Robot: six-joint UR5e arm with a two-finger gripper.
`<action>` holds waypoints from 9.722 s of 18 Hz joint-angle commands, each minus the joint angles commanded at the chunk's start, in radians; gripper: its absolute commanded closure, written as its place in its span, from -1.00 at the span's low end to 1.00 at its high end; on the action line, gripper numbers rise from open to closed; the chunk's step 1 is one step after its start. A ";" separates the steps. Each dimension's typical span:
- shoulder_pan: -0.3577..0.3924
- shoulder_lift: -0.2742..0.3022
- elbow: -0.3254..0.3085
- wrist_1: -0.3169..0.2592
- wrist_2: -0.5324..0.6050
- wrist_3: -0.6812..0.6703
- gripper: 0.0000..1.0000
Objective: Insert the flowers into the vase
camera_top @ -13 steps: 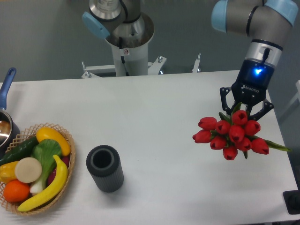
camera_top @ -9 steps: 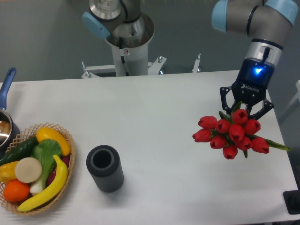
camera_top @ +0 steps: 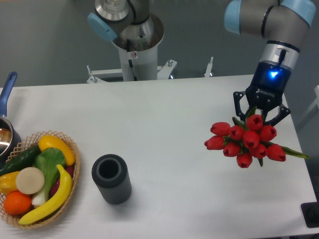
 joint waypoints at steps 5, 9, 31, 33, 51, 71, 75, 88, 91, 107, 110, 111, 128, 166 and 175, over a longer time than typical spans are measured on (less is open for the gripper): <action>-0.006 -0.002 0.009 0.006 -0.022 0.002 0.35; -0.035 -0.017 0.017 0.041 -0.092 0.008 0.35; -0.310 -0.040 -0.077 0.048 -0.614 0.215 0.35; -0.350 -0.040 -0.081 0.048 -0.635 0.215 0.35; -0.431 -0.028 -0.160 0.046 -0.660 0.215 0.35; -0.429 -0.124 -0.170 0.043 -0.661 0.215 0.33; -0.423 -0.149 -0.176 0.045 -0.651 0.216 0.33; -0.402 -0.207 -0.176 0.045 -0.646 0.271 0.33; -0.402 -0.216 -0.178 0.046 -0.646 0.272 0.33; -0.408 -0.225 -0.224 0.046 -0.644 0.287 0.28; -0.408 -0.225 -0.224 0.046 -0.644 0.287 0.00; -0.408 -0.225 -0.224 0.046 -0.643 0.287 -0.09; -0.400 -0.204 -0.248 0.046 -0.566 0.344 -1.00; 0.124 0.182 -0.115 -0.007 0.580 0.439 -1.00; 0.186 0.245 -0.071 -0.273 0.659 0.673 -1.00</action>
